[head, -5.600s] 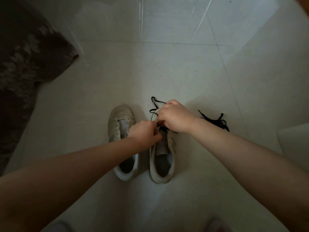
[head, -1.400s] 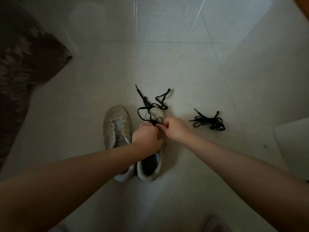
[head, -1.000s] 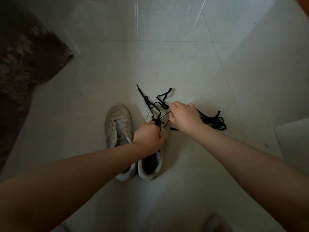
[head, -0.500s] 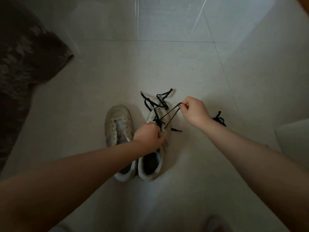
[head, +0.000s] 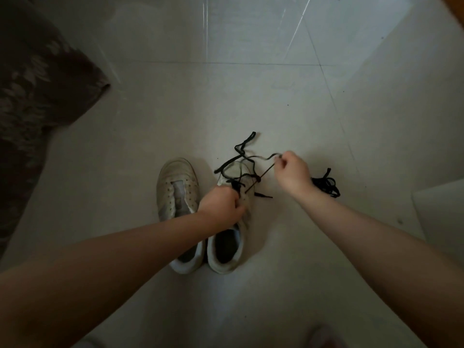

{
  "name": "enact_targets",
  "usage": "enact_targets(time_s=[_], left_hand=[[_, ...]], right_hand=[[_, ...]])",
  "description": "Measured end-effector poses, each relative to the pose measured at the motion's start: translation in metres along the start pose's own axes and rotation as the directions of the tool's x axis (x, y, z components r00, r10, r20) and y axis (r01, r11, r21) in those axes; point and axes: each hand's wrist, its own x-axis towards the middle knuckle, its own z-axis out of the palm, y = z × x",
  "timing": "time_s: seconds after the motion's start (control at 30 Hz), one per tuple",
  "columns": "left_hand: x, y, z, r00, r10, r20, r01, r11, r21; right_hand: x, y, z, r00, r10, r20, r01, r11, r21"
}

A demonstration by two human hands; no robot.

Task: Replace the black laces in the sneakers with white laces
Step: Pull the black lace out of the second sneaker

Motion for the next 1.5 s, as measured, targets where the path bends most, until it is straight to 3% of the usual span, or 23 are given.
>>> enact_targets(time_s=[0.07, 0.17, 0.23, 0.43, 0.53, 0.6, 0.67, 0.77, 0.83, 1.03, 1.17, 1.27, 1.33, 1.4, 1.47, 1.5], left_hand=[[0.000, 0.000, 0.001, 1.000, -0.005, -0.002, 0.005, 1.000, -0.006], [0.001, 0.000, 0.000, 1.000, -0.009, 0.008, 0.009, 1.000, -0.002], [0.002, 0.000, 0.000, 1.000, -0.011, 0.006, 0.011, 1.000, -0.006], [0.002, 0.000, 0.001, 1.000, -0.009, 0.003, 0.009, 1.000, -0.003], [0.002, -0.001, 0.000, 1.000, -0.011, -0.018, 0.011, 1.000, 0.000], [0.002, -0.001, 0.001, 1.000, -0.008, -0.027, 0.008, 1.000, -0.019], [0.002, -0.001, 0.002, 0.999, -0.006, -0.033, 0.005, 1.000, -0.025], [0.003, 0.000, 0.001, 0.999, 0.002, -0.045, -0.002, 1.000, -0.014], [0.003, 0.001, 0.001, 0.999, 0.008, -0.052, -0.009, 1.000, -0.023], [0.003, -0.001, 0.001, 0.999, 0.021, -0.034, -0.021, 1.000, 0.003], [0.003, -0.001, 0.001, 0.999, 0.015, -0.039, -0.015, 1.000, 0.013], [0.002, -0.001, 0.004, 0.998, 0.015, -0.055, -0.014, 1.000, 0.020], [0.003, -0.002, 0.004, 0.998, 0.021, -0.064, -0.020, 1.000, 0.021], [0.004, -0.002, 0.004, 0.998, 0.025, -0.059, -0.024, 1.000, 0.019], [0.005, -0.002, 0.004, 0.998, 0.025, -0.051, -0.024, 1.000, 0.013], [0.005, -0.003, 0.005, 0.998, 0.023, -0.054, -0.023, 1.000, 0.005]], right_hand=[[0.008, 0.005, -0.010, 0.998, 0.059, 0.024, -0.059, 0.998, 0.014], [-0.012, 0.004, 0.006, 0.939, 0.031, 0.343, -0.017, 0.999, -0.043], [-0.027, 0.000, 0.021, 0.895, 0.028, 0.445, -0.002, 0.998, -0.058], [-0.028, -0.010, 0.036, 0.920, -0.052, 0.390, 0.073, 0.997, -0.040], [-0.014, -0.005, 0.020, 0.985, 0.044, 0.166, -0.052, 0.998, 0.047], [0.000, 0.004, 0.004, 0.987, 0.153, 0.051, -0.158, 0.981, 0.110], [0.003, 0.011, -0.002, 0.980, 0.158, 0.120, -0.173, 0.976, 0.130], [-0.020, 0.004, 0.015, 0.929, 0.091, 0.360, -0.105, 0.994, 0.020], [-0.032, -0.005, 0.028, 0.904, 0.062, 0.422, -0.061, 0.998, -0.016], [-0.024, -0.005, 0.031, 0.916, -0.017, 0.401, 0.005, 0.999, 0.032], [0.003, 0.016, 0.012, 0.976, 0.180, 0.122, -0.201, 0.961, 0.190], [0.015, 0.027, 0.007, 0.962, 0.261, 0.077, -0.271, 0.900, 0.341], [0.001, 0.021, 0.015, 0.992, 0.128, 0.005, -0.124, 0.950, 0.288], [-0.020, 0.012, 0.021, 0.979, -0.175, -0.105, 0.189, 0.972, 0.142], [-0.035, 0.006, 0.026, 0.879, -0.477, 0.002, 0.476, 0.879, -0.023], [-0.037, 0.005, 0.029, 0.823, -0.561, 0.092, 0.568, 0.817, -0.100]])
